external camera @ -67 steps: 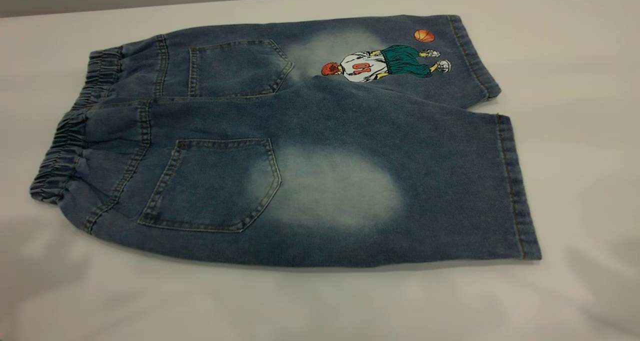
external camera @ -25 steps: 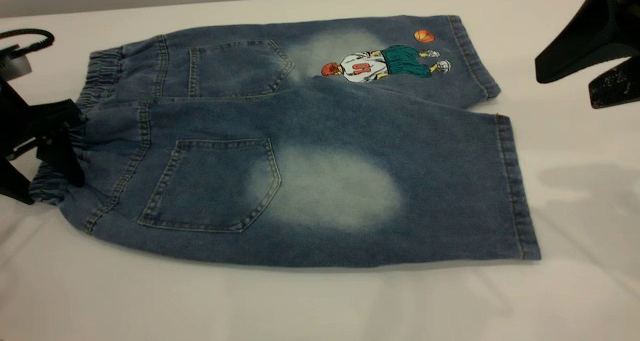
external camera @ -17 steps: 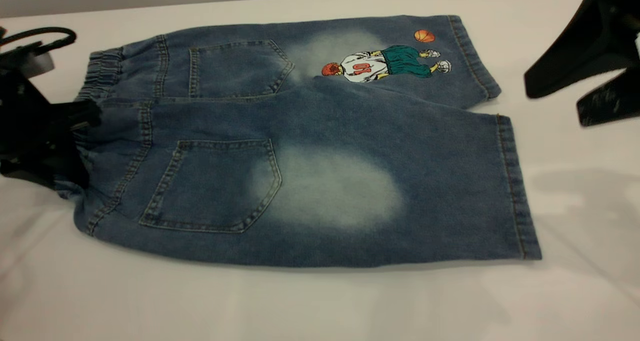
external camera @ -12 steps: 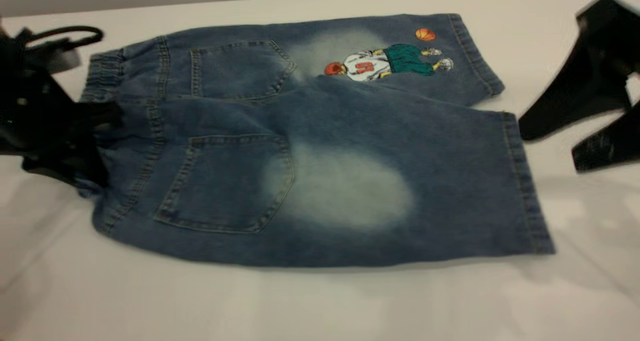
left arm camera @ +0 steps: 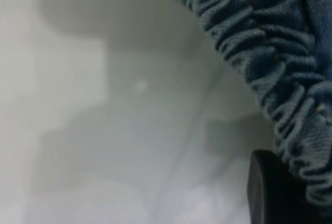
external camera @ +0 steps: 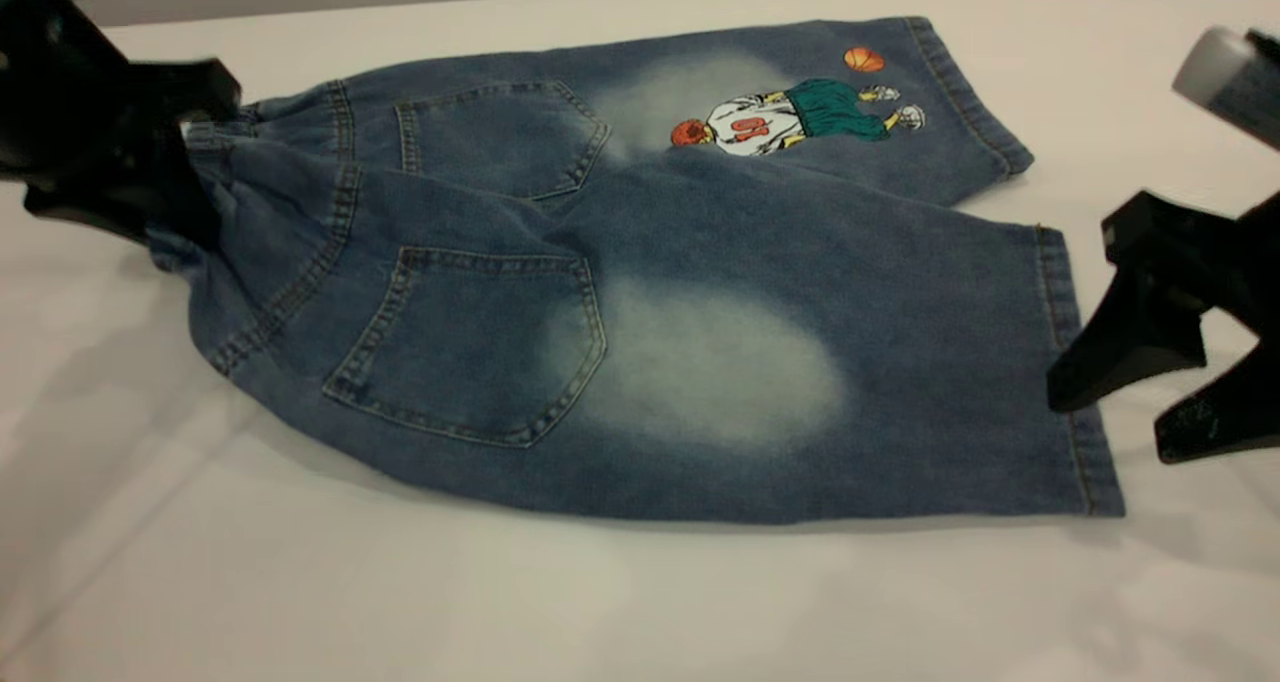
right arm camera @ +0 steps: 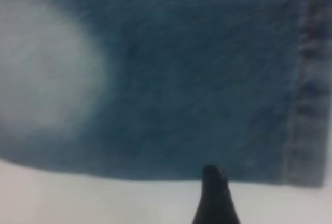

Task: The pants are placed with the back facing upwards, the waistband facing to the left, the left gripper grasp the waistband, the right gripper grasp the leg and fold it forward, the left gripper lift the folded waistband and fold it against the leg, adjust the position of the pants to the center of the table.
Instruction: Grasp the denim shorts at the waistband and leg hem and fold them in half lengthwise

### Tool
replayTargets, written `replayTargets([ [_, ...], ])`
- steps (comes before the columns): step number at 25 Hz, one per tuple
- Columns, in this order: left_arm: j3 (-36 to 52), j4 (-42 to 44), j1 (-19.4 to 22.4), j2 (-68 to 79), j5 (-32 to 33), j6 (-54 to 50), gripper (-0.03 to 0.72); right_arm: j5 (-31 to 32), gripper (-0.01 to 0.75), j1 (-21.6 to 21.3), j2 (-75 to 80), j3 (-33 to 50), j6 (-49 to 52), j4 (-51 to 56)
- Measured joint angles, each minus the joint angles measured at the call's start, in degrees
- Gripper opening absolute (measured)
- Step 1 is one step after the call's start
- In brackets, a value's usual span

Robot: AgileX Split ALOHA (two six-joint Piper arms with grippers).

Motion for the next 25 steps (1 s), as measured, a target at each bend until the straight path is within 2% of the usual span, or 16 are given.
replayTargets([
  [8, -0.1, 0.0, 0.0, 0.1, 1.1, 0.0, 0.141, 1.2, 0.426, 0.0, 7.9, 0.0, -7.5, 4.9],
  [16, -0.1, 0.0, 0.0, 0.1, 1.2, 0.0, 0.141, 2.4, 0.426, 0.0, 9.5, 0.0, -20.8, 18.1],
  [21, -0.1, 0.0, 0.0, 0.1, 1.2, 0.0, 0.141, 8.9, 0.426, 0.0, 9.5, 0.0, -26.9, 20.3],
  [25, -0.1, 0.0, 0.0, 0.1, 1.3, 0.0, 0.141, 10.5, 0.426, 0.0, 9.5, 0.0, -27.5, 20.2],
])
